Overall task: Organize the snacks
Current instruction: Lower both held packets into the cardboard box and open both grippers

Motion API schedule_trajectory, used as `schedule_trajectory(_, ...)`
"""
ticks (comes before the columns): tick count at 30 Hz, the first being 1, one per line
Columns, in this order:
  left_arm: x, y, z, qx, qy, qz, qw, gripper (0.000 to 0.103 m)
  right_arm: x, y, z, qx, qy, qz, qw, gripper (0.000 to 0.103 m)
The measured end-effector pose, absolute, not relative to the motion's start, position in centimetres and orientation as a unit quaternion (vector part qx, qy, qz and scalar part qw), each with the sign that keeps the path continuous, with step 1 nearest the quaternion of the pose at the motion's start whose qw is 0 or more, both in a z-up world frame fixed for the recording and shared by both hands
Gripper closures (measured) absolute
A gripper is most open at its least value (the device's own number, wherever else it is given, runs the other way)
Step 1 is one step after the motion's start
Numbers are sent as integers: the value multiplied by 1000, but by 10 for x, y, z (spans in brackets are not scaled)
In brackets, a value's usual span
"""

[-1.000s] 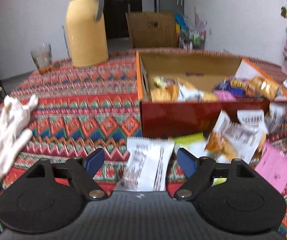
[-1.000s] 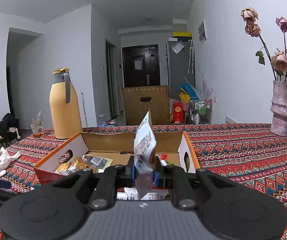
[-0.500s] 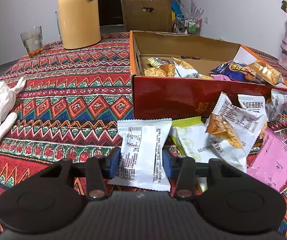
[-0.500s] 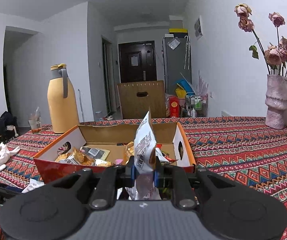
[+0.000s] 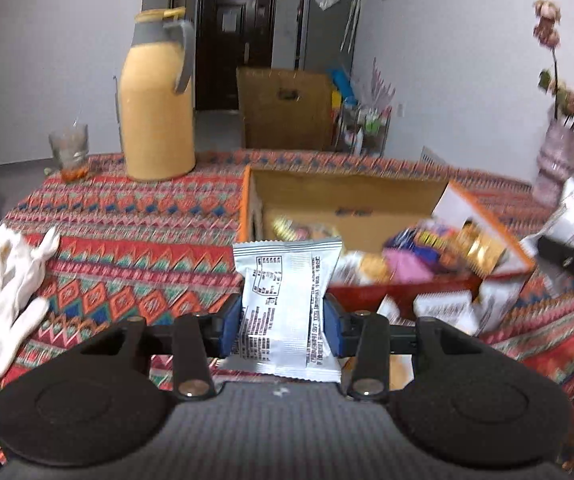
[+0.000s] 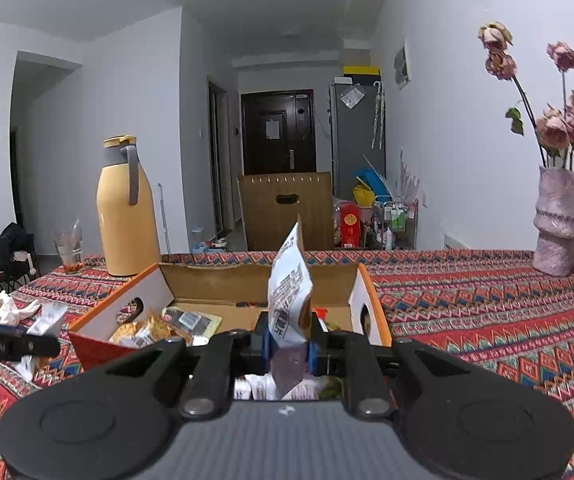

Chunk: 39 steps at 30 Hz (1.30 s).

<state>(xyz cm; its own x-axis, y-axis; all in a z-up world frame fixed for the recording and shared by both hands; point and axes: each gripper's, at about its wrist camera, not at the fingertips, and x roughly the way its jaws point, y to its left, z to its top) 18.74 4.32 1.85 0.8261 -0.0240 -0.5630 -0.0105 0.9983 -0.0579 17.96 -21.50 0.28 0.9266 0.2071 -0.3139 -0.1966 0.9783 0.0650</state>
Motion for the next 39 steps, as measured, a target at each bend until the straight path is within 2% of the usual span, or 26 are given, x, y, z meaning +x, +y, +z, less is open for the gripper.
schedule_trajectory(14, 248, 6, 41, -52, 258, -4, 965, 60, 245, -192, 14, 10, 158, 106, 982, 87)
schedule_trajectory(23, 273, 3, 20, -52, 251, 19, 966, 59, 274, -186, -7, 10, 190, 98, 977, 87)
schedule_trajectory(26, 274, 8, 15, -55, 254, 21, 966, 54, 277, -187, -13, 9, 201, 101, 974, 84)
schedule_trajectory(27, 273, 9, 15, -54, 250, 21, 966, 49, 277, -187, -14, 8, 201, 100, 974, 77)
schedule_trajectory(28, 271, 10, 15, -56, 247, 21, 967, 43, 276, -188, -14, 9, 203, 102, 974, 63)
schedule_trajectory(29, 269, 12, 16, -59, 244, 23, 968, 28, 276, -190, -14, 14, 203, 102, 974, 53)
schedule_trajectory(30, 268, 13, 16, -60, 240, 29, 969, 17, 274, -192, -13, 18, 202, 100, 974, 31)
schedule_trajectory(31, 265, 14, 17, -58, 235, 33, 970, 15, 273, -194, -13, 20, 198, 95, 975, 15)
schedule_trajectory(33, 261, 15, 19, -61, 228, 34, 971, 2, 269, -198, -11, 27, 188, 88, 978, 7)
schedule_trajectory(34, 259, 15, 20, -63, 225, 37, 972, 0, 267, -200, -10, 31, 186, 87, 978, 3)
schedule_trajectory(35, 257, 16, 21, -64, 221, 44, 972, 0, 266, -202, -9, 37, 187, 86, 978, 0)
schedule_trajectory(39, 254, 17, 23, -71, 221, 43, 972, 0, 262, -208, -8, 49, 187, 82, 978, 0)
